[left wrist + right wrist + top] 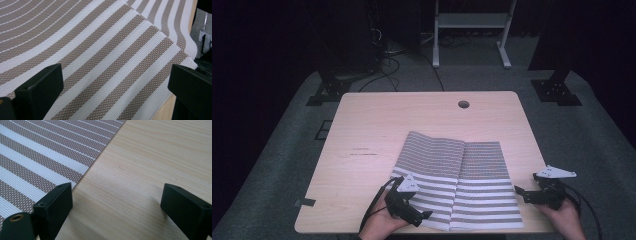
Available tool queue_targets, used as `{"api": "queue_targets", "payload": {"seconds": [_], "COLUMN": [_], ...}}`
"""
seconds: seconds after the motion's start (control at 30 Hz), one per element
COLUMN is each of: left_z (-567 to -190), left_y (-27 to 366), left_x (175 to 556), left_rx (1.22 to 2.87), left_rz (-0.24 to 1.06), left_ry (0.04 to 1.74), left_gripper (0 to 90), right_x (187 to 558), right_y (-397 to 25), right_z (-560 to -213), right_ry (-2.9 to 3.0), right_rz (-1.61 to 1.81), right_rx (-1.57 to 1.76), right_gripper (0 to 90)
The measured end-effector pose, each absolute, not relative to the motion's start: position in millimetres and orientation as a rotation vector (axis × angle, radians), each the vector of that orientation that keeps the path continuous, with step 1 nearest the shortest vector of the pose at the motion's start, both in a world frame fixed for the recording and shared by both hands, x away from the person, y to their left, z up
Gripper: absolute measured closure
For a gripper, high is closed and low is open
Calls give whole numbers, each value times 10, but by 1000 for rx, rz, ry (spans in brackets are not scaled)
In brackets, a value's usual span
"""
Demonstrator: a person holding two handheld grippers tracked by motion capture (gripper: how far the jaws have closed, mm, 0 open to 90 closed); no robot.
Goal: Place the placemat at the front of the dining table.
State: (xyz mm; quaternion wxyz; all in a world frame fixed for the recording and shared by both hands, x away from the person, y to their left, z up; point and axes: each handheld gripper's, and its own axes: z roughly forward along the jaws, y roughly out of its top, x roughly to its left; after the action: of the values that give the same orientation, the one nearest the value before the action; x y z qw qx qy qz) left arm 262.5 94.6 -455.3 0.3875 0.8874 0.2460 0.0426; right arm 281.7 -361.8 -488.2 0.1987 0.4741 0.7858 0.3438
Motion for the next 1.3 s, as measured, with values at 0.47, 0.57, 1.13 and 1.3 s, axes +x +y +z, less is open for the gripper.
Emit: {"api": "queue_targets", "payload": {"seconds": [0.47, 0.57, 1.13, 1.3], "left_z": [-4636, -4665, -4777, -4791], "left_y": [636, 584, 458, 462], "left_x": [2492, 2490, 2434, 2424], "left_rx": [2262, 2255, 2301, 2307], "left_rz": [59, 56, 49, 74], "left_ry": [539, 545, 506, 492], "left_gripper": [0, 0, 0, 12], "right_x": [2815, 2817, 2817, 2817], "right_y": [-3617, -3616, -3616, -3616], "right_z": [-4882, -4882, -4882, -4882], "right_ry": [2198, 2199, 2199, 2199], "right_rz": [961, 962, 962, 962], "right_rx": [1325, 1325, 1325, 1325], "right_gripper": [93, 93, 93, 93]}}
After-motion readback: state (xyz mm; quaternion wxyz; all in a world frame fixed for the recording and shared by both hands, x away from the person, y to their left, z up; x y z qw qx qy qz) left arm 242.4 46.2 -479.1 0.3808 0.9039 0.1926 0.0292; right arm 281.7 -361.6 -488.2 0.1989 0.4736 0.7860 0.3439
